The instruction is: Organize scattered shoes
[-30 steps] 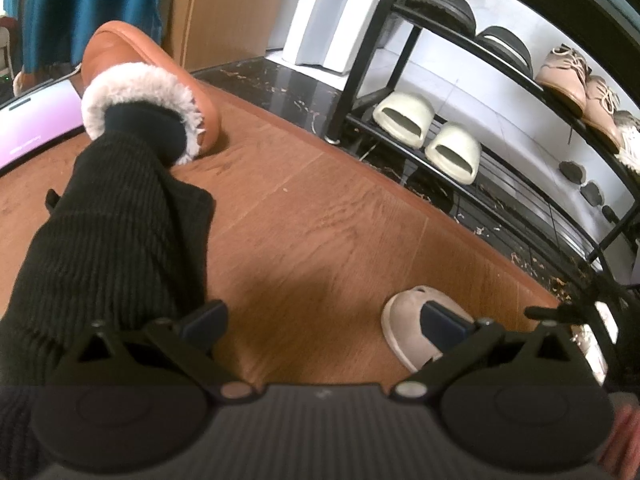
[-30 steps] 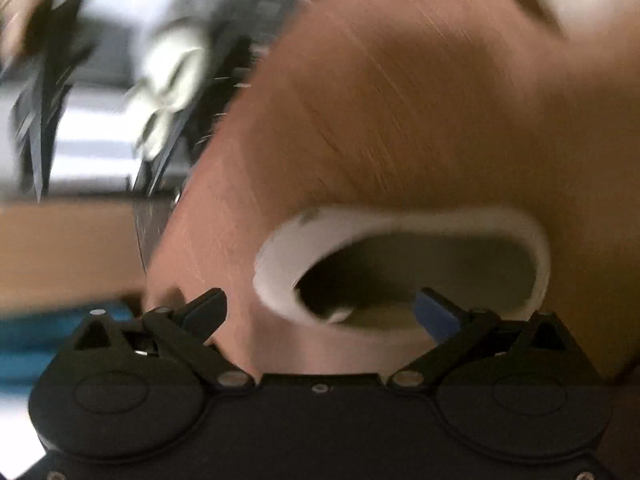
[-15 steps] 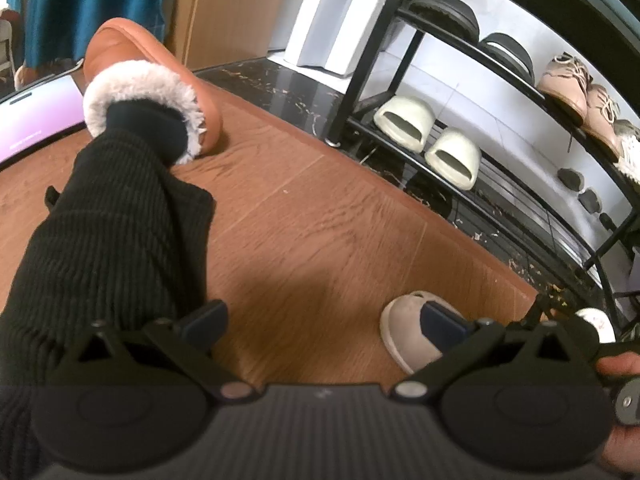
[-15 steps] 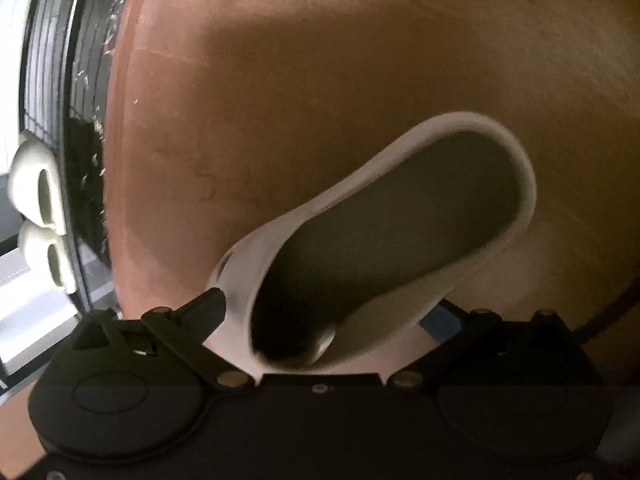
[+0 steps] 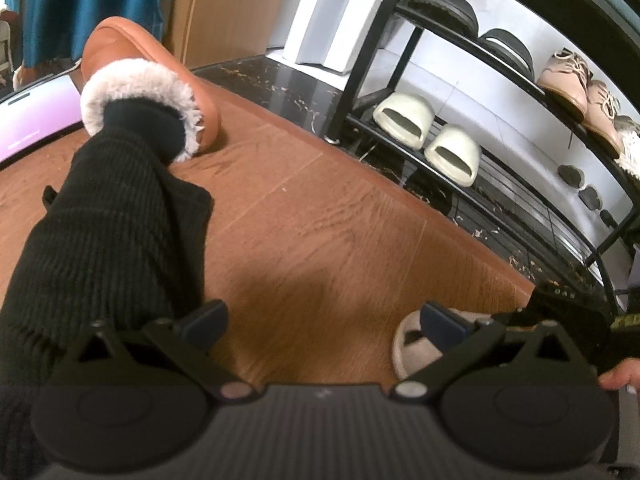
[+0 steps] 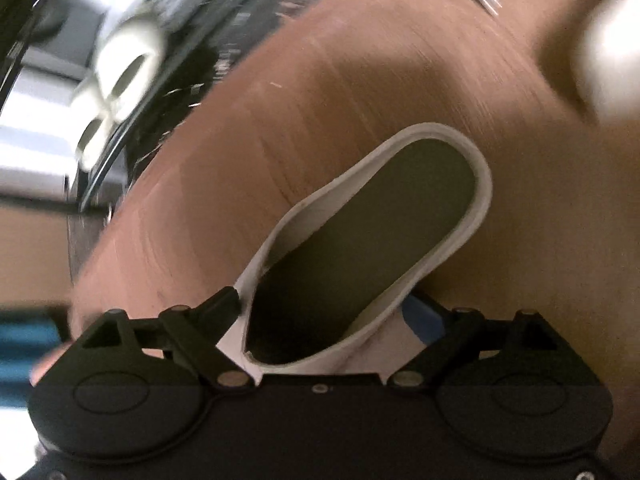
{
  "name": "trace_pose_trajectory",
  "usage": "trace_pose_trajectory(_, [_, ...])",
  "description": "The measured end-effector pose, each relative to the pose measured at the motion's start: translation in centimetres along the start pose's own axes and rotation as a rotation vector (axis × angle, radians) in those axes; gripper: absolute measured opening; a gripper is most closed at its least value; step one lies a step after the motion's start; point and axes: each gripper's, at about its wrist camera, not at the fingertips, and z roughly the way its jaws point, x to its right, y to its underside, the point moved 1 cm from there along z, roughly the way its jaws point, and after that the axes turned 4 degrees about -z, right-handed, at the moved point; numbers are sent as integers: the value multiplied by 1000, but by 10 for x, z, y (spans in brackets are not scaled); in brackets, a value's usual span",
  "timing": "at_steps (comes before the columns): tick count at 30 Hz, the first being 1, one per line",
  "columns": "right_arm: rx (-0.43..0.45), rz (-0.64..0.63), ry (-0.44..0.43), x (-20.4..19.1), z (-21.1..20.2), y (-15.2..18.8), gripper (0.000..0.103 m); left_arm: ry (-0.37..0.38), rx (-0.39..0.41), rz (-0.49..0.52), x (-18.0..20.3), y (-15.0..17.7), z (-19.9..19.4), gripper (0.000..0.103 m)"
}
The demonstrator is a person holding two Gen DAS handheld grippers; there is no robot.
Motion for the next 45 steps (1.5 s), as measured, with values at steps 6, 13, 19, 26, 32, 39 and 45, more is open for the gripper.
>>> trace_pose_trajectory(6, [139, -399, 90, -31, -10, -13, 88, -8, 1, 15, 1, 0, 0, 102])
trace_pose_trajectory(13, [287, -282, 106, -35, -18, 30, 101, -7, -5, 17, 3, 1, 2, 102])
trace_pose_trajectory(19, [292, -281, 205, -56, 12, 49, 101, -11, -4, 36, 3, 1, 2, 102])
trace_pose_trajectory(26, [283, -447, 182, -56, 19, 48, 98, -4, -10, 45, 5, 2, 4, 102])
trace_pose_trajectory(32, [248, -667, 143, -48, 9, 45, 97, -5, -16, 34, 5, 2, 6, 102])
trace_pose_trajectory(39, [163, -807, 41, -44, 8, 33, 97, -3, -25, 35, 6, 2, 10, 102])
trace_pose_trajectory(45, [157, -885, 47, -58, 20, 25, 95, -9, -24, 50, 8, 3, 11, 102])
